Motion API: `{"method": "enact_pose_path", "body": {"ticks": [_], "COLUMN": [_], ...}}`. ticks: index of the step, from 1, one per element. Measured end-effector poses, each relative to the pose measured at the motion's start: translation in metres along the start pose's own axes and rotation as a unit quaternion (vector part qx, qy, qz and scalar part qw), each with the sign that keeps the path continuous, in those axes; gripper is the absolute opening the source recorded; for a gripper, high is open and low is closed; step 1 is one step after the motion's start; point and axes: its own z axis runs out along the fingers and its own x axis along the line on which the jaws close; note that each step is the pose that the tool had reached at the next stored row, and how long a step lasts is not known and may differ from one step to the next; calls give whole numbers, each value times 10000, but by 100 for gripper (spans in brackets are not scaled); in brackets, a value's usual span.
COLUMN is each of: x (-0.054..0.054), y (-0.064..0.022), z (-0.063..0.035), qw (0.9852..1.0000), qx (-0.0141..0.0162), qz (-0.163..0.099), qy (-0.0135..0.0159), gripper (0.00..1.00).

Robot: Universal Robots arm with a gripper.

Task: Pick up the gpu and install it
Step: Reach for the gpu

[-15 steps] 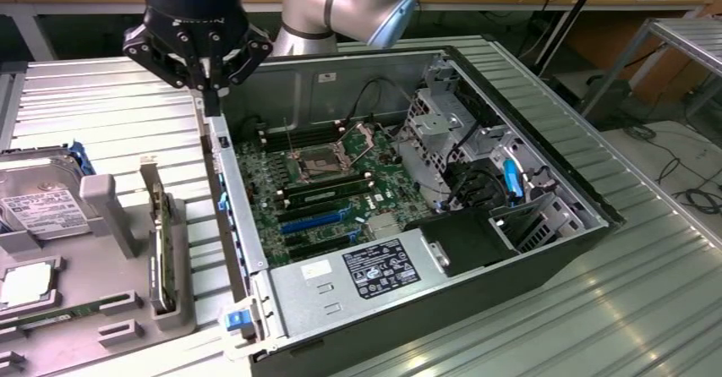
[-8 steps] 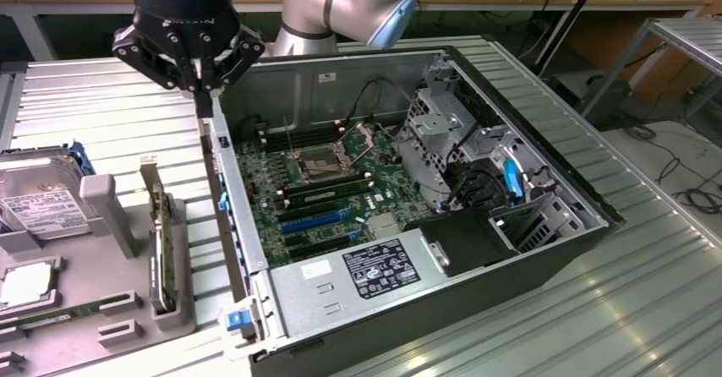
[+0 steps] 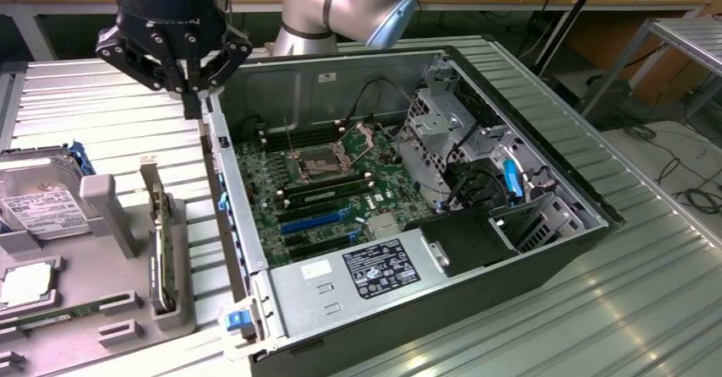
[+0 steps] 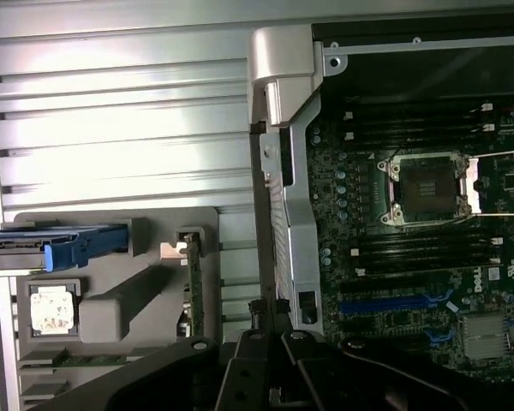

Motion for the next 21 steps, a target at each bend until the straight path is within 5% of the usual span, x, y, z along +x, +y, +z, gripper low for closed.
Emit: {"method": "enact_pose_path", "body": {"ticks": [21], "x": [395], "y": [-30], "z": [-9], "qw": [10000], "qx": [0], "qz": [0], "qy": [0], "gripper": [11]}}
